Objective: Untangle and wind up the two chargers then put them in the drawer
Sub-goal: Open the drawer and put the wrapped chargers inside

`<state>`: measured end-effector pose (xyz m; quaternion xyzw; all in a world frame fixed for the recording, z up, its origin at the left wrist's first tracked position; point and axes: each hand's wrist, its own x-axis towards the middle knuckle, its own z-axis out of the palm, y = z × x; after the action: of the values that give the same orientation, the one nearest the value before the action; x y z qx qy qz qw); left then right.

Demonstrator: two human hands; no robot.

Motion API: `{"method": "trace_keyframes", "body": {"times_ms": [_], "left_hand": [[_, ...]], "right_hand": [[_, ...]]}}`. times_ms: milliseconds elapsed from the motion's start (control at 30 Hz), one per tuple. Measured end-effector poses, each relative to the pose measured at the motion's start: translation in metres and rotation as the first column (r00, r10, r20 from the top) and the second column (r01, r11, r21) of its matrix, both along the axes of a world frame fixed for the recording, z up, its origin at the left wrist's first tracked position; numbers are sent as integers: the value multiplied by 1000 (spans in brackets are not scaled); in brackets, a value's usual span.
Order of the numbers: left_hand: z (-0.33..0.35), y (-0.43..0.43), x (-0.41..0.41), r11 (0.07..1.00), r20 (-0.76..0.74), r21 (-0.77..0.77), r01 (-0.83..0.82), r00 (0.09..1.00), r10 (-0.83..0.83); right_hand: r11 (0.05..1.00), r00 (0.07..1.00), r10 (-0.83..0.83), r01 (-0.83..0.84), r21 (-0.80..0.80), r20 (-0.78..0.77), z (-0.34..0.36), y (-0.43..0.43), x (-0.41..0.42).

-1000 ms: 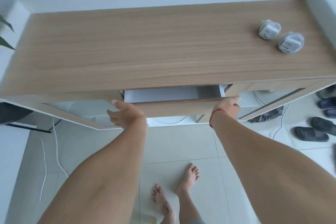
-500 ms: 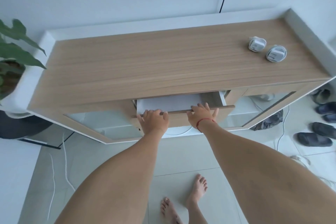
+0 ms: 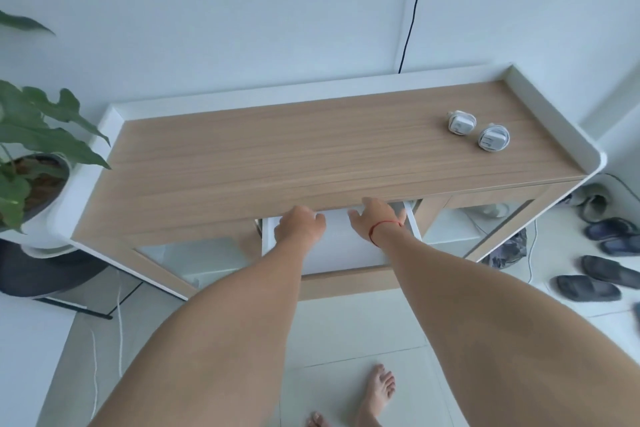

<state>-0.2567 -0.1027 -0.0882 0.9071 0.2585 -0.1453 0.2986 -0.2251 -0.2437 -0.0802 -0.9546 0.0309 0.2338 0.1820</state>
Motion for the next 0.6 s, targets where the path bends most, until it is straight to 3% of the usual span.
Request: {"method": "trace_keyframes", "body": {"times_ms": [267,600], "left_hand": [[62,-34,63,996,178,-6,94,980,-92],[67,-116,181,962,158,-92,256,958,-240]], "right_hand": [[995,985,-84,74,72,148,51,-36,47],[969,938,-244,226,100,247,55,-128,147]]}}
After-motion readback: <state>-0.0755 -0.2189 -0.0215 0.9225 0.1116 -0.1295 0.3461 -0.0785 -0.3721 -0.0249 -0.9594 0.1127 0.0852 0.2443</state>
